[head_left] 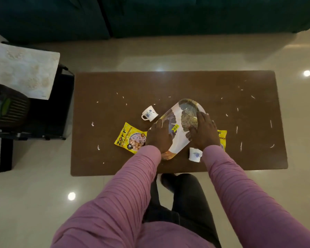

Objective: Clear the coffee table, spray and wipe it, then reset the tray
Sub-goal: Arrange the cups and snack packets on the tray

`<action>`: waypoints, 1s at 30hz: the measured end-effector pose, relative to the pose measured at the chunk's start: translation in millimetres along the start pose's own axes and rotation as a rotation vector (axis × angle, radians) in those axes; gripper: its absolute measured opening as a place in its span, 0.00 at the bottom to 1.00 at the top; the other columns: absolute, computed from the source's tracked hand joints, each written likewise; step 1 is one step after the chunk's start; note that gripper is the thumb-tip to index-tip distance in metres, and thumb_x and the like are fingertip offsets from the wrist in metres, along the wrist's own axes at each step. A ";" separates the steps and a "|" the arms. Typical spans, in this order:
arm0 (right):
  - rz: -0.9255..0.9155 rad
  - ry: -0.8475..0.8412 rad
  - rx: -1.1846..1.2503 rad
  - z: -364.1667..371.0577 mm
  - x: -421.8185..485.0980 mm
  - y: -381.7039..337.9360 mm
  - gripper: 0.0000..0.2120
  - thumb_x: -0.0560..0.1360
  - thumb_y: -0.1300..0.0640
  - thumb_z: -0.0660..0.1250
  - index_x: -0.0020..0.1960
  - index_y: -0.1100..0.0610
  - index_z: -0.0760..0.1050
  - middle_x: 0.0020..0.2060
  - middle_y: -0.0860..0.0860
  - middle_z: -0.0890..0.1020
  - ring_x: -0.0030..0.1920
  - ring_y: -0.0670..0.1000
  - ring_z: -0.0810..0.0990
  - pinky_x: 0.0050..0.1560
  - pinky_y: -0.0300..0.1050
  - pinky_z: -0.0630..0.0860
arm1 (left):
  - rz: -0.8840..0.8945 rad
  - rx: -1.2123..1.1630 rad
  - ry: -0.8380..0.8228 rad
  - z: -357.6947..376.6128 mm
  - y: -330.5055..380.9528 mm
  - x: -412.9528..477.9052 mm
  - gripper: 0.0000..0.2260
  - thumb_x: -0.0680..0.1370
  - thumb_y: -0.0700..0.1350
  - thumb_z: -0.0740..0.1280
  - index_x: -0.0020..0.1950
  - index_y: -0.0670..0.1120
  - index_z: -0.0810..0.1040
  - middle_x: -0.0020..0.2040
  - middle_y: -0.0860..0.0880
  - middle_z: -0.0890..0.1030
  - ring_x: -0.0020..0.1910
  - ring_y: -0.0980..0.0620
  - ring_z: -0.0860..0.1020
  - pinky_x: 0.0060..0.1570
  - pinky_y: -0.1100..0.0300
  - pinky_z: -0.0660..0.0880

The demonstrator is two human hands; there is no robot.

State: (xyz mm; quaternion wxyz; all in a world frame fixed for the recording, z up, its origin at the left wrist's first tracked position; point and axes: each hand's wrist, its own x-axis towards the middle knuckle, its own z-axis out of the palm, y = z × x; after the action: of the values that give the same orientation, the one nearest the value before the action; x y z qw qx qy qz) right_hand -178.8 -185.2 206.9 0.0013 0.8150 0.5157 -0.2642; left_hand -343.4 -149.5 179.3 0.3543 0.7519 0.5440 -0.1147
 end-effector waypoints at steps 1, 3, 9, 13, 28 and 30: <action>0.001 -0.013 0.002 3.0 9.3 7.1 0.28 0.78 0.51 0.61 0.75 0.59 0.58 0.74 0.57 0.62 0.75 0.59 0.55 0.75 0.55 0.52 | -0.012 -0.017 -0.008 4.3 0.0 6.8 0.26 0.79 0.49 0.62 0.76 0.48 0.59 0.76 0.44 0.60 0.72 0.40 0.63 0.65 0.43 0.68; -0.006 -0.036 -0.001 10.6 28.0 19.2 0.29 0.78 0.52 0.62 0.75 0.59 0.58 0.74 0.57 0.62 0.75 0.58 0.56 0.75 0.56 0.52 | -0.068 -0.006 -0.090 15.5 -4.4 15.5 0.24 0.80 0.49 0.60 0.75 0.49 0.59 0.73 0.43 0.64 0.67 0.40 0.69 0.59 0.45 0.71; -0.047 -0.076 -0.001 42.8 100.7 55.9 0.28 0.76 0.55 0.62 0.73 0.61 0.60 0.71 0.60 0.65 0.71 0.62 0.63 0.71 0.57 0.60 | -0.446 -0.083 -0.165 83.7 -26.5 15.0 0.13 0.80 0.50 0.58 0.60 0.47 0.76 0.57 0.45 0.80 0.56 0.44 0.78 0.54 0.53 0.75; -0.045 -0.053 0.047 65.6 140.0 77.8 0.26 0.76 0.58 0.62 0.72 0.61 0.62 0.69 0.60 0.68 0.68 0.63 0.67 0.68 0.57 0.65 | -0.749 -0.370 0.207 138.7 -39.3 6.8 0.22 0.76 0.54 0.63 0.69 0.52 0.69 0.64 0.51 0.77 0.60 0.47 0.76 0.54 0.58 0.69; 0.093 0.148 0.043 109.2 184.6 134.1 0.18 0.73 0.62 0.61 0.63 0.59 0.73 0.58 0.63 0.74 0.58 0.65 0.74 0.55 0.54 0.72 | -1.080 -0.625 0.325 185.7 -36.9 30.4 0.20 0.75 0.52 0.61 0.67 0.52 0.72 0.60 0.48 0.78 0.57 0.42 0.77 0.56 0.50 0.73; 0.060 0.109 0.055 110.9 188.9 133.4 0.19 0.75 0.61 0.61 0.65 0.58 0.72 0.59 0.62 0.75 0.58 0.64 0.75 0.55 0.54 0.73 | -1.126 -0.836 0.228 205.5 -51.4 30.9 0.25 0.71 0.55 0.64 0.68 0.54 0.70 0.61 0.48 0.78 0.57 0.42 0.77 0.58 0.44 0.75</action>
State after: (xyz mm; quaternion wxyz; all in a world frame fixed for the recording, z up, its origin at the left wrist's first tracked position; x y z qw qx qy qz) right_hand -52.2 -119.5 -6.1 -0.0412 0.8432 0.4827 -0.2331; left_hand -334.1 -253.8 -7.4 0.4410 0.1647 0.8821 0.0175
